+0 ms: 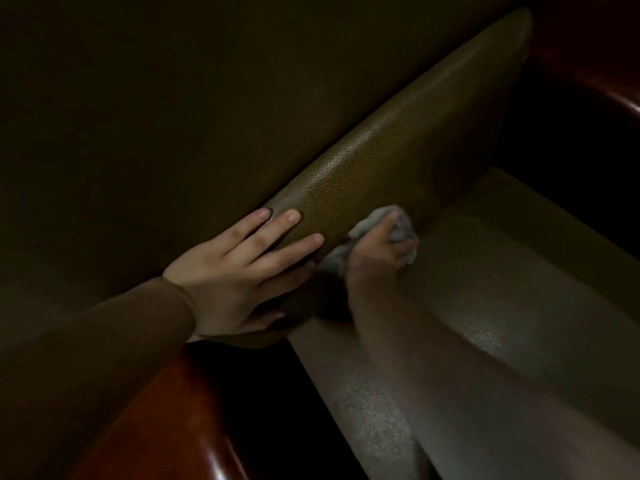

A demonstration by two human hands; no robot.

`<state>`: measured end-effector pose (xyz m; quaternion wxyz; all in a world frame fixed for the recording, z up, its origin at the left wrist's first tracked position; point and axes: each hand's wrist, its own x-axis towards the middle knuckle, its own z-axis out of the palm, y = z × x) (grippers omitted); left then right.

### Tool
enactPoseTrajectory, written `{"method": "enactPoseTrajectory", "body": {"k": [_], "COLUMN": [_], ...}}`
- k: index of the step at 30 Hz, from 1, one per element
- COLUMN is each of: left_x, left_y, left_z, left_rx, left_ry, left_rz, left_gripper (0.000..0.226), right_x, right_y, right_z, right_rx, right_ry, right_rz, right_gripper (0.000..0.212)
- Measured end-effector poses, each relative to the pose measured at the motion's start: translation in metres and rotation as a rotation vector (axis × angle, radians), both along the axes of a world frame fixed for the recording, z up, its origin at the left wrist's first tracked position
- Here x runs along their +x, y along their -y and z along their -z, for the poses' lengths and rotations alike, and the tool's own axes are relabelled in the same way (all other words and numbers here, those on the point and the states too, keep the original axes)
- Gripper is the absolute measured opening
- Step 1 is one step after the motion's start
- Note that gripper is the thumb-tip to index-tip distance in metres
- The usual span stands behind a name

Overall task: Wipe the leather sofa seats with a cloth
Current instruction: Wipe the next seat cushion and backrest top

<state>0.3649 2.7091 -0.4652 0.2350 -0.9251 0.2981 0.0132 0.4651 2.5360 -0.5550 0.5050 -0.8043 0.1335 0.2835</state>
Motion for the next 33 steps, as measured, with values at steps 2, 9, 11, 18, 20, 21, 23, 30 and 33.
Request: {"method": "enactPoseTrajectory", "body": {"k": [2, 9, 11, 18, 20, 21, 23, 30, 33], "left_x": [-0.001, -0.015, -0.056, -0.231, -0.227, -0.226, -0.227, -0.230, -0.230], "left_y": [0.000, 0.007, 0.007, 0.020, 0.021, 0.020, 0.020, 0.017, 0.017], "left_z": [0.002, -0.015, -0.013, 0.023, 0.023, 0.024, 0.026, 0.029, 0.029], "left_rx": [0.011, -0.046, -0.188, -0.524, -0.544, -0.555, -0.569, -0.568, -0.556], "left_ry": [-0.006, 0.016, -0.007, -0.073, -0.076, -0.075, -0.068, -0.037, -0.044], "left_rz": [-0.010, -0.154, -0.345, -1.037, -1.052, -1.037, -1.032, -1.021, -1.027], "left_gripper": [0.075, 0.074, 0.076, 0.084, 0.082, 0.082, 0.084, 0.088, 0.088], "right_x": [0.013, -0.086, -0.078, -0.023, -0.088, -0.123, -0.166, -0.013, -0.022], "right_y": [-0.001, -0.033, -0.022, -0.024, -0.038, -0.043, -0.046, -0.033, -0.053], "right_z": [0.000, -0.009, -0.015, -0.051, -0.039, -0.034, -0.031, -0.040, -0.045], "right_rx": [0.099, 0.120, 0.068, -0.041, 0.060, 0.080, 0.063, -0.233, -0.267], "right_ry": [-0.099, -0.432, -0.381, 0.069, 0.335, 0.419, 0.374, 0.839, 0.822], "right_rz": [0.199, 0.213, 0.168, 0.139, -0.024, -0.159, -0.352, -0.157, -0.076], "right_gripper": [0.070, 0.078, 0.076, 0.070, 0.068, 0.072, 0.088, 0.056, 0.058]}}
